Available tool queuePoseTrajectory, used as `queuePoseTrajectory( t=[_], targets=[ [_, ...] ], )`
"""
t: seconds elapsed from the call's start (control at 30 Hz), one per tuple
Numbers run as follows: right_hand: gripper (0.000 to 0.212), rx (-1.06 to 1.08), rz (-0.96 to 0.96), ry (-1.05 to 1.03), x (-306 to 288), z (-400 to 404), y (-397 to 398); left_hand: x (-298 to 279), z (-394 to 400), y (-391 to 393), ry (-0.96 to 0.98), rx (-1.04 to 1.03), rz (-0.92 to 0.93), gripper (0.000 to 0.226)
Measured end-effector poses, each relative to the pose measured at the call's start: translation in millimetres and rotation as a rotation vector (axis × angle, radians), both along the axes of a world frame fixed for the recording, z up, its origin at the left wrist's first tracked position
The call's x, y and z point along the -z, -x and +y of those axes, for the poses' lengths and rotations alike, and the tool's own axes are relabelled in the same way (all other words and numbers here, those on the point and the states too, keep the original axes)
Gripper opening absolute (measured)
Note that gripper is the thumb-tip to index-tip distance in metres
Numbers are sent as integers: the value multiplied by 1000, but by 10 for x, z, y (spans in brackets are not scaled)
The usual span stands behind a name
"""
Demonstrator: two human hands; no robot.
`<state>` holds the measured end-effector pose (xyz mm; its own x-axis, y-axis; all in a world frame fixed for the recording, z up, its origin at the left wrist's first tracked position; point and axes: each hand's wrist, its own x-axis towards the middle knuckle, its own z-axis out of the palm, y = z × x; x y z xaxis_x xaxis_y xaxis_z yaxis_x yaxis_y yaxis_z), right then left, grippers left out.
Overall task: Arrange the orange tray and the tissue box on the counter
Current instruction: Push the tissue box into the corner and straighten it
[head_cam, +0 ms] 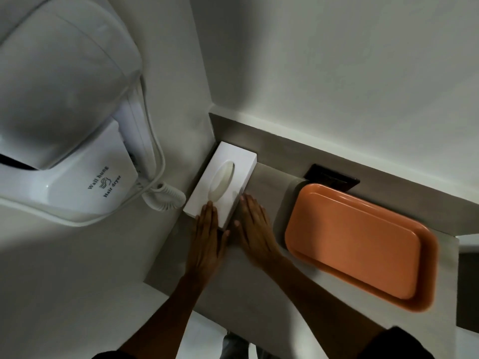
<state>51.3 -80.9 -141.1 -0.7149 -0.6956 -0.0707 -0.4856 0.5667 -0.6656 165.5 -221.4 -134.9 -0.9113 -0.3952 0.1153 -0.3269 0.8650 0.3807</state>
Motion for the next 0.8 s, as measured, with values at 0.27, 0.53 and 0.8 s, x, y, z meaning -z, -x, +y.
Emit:
queuePoseTrajectory(
  t=[0.27,0.53,0.8],
  targets=[
    [72,-153,53,-82,49,-148,366,44,-35,42,100,-37,16,74],
    [76,-186,126,-84,61,-369,424,221,-261,75,182,-70,-16,73],
    [76,-204,179,-87,43,-380,482,250,-339,49,170,-14,-38,72]
  ],
)
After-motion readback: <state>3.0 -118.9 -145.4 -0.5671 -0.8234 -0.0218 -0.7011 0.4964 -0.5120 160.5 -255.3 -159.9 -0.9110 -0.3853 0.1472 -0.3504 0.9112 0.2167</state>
